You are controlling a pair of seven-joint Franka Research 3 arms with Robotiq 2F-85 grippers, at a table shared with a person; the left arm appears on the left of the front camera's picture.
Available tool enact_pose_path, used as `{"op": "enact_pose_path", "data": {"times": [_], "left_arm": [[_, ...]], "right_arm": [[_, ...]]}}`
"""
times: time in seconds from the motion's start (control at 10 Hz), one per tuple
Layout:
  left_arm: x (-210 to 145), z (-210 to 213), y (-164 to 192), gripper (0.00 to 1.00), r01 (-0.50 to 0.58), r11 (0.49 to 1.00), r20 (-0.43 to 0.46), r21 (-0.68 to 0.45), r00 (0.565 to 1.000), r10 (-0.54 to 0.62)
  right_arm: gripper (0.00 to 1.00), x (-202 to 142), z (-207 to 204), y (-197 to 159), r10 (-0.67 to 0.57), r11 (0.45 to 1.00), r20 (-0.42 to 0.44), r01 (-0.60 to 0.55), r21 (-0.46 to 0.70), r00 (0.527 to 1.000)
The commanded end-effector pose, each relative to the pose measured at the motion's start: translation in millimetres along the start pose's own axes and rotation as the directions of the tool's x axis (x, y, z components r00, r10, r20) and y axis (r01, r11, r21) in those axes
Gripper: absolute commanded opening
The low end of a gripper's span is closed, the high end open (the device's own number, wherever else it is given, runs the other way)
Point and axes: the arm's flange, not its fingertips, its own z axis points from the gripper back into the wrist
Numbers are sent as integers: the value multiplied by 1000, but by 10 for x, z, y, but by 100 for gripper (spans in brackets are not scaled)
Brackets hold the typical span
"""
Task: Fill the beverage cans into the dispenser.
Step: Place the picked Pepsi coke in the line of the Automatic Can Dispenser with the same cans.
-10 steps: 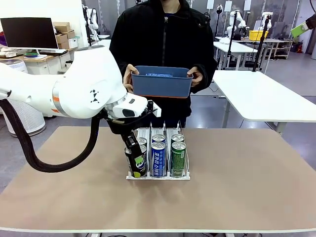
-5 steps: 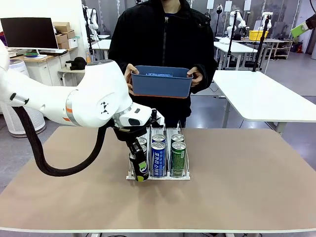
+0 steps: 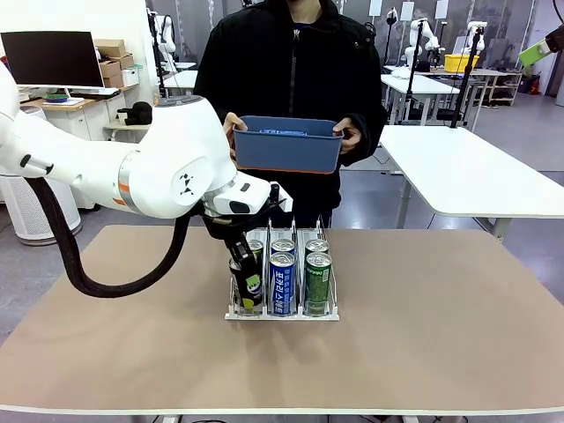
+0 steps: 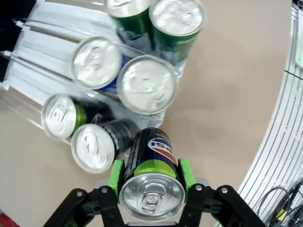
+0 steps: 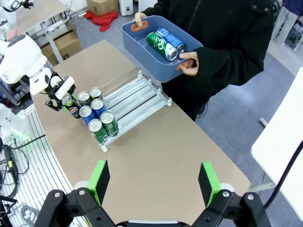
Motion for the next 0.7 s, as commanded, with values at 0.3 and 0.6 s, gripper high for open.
{"op": "enact_pose_path", "data": {"times": [0.3, 0.6], "left_arm": [[8, -85, 357, 57, -33, 998, -13, 55, 999, 34], [31, -203, 406, 57, -34, 999, -7, 35, 999, 34]], "right_arm": [[100, 14, -7, 11, -6, 1000, 1, 6, 10, 1000], [100, 14, -7, 11, -6, 1000, 1, 6, 10, 1000]]}}
